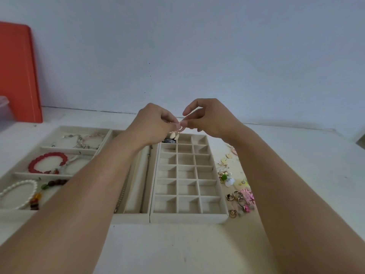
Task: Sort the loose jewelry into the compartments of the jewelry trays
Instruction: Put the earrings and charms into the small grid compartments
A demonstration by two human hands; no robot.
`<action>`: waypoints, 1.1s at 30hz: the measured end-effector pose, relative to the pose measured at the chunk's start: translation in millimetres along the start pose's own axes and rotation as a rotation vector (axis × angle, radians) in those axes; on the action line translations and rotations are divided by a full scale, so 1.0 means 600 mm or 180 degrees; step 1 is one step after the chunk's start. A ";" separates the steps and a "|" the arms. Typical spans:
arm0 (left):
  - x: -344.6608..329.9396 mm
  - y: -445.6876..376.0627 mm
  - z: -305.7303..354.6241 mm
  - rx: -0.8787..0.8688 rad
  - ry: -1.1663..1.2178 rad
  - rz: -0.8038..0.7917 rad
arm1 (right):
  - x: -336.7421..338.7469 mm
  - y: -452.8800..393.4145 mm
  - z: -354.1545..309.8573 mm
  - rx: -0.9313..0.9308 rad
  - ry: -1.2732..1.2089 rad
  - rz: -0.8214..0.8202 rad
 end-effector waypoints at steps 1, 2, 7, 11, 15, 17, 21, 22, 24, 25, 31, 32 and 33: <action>0.000 -0.001 -0.001 0.0012 0.0051 0.0004 | 0.000 0.002 0.005 -0.0056 -0.0077 -0.0025; 0.000 -0.001 -0.002 0.0022 0.0121 0.0014 | -0.001 0.004 0.010 -0.0117 -0.0134 -0.0081; 0.002 -0.004 0.002 0.0011 0.0362 -0.0006 | -0.025 0.012 0.022 -0.0276 -0.0567 -0.0317; 0.006 -0.004 0.004 -0.0012 0.0403 0.0044 | -0.029 0.013 0.025 -0.0354 -0.0789 -0.0291; 0.010 -0.003 0.007 -0.0058 0.0433 0.0087 | -0.033 0.014 0.027 -0.0343 -0.0784 -0.0313; 0.010 -0.003 0.008 -0.0058 0.0424 0.0109 | -0.034 0.014 0.026 -0.0334 -0.0773 -0.0309; 0.010 -0.004 0.007 -0.0050 0.0411 0.0097 | -0.033 0.013 0.029 -0.0391 -0.0821 -0.0299; 0.009 -0.004 0.006 -0.0042 0.0403 0.0084 | -0.031 0.012 0.030 -0.0409 -0.0873 -0.0264; 0.007 -0.004 0.003 -0.0016 0.0416 0.0032 | -0.025 0.011 0.033 -0.0453 -0.1011 -0.0137; 0.006 -0.005 0.002 -0.0003 0.0428 0.0010 | -0.023 0.011 0.034 -0.0470 -0.1057 -0.0076; -0.004 -0.008 -0.008 0.0137 0.0299 -0.0142 | -0.015 0.007 0.043 -0.0470 -0.0945 0.0180; -0.007 -0.008 -0.011 0.0167 0.0258 -0.0179 | -0.016 0.008 0.044 -0.0467 -0.0862 0.0146; -0.009 -0.008 -0.012 0.0187 0.0196 -0.0180 | -0.016 0.008 0.043 -0.0470 -0.0748 0.0095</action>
Point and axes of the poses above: each hand's wrist, its own y-axis away from the middle knuckle, its own x-axis out of the back of the hand, z = x × y, the point moved 7 cm from there along -y, towards the middle knuckle, and after that the axes turned 15 degrees about x, right-handed, at the moved point
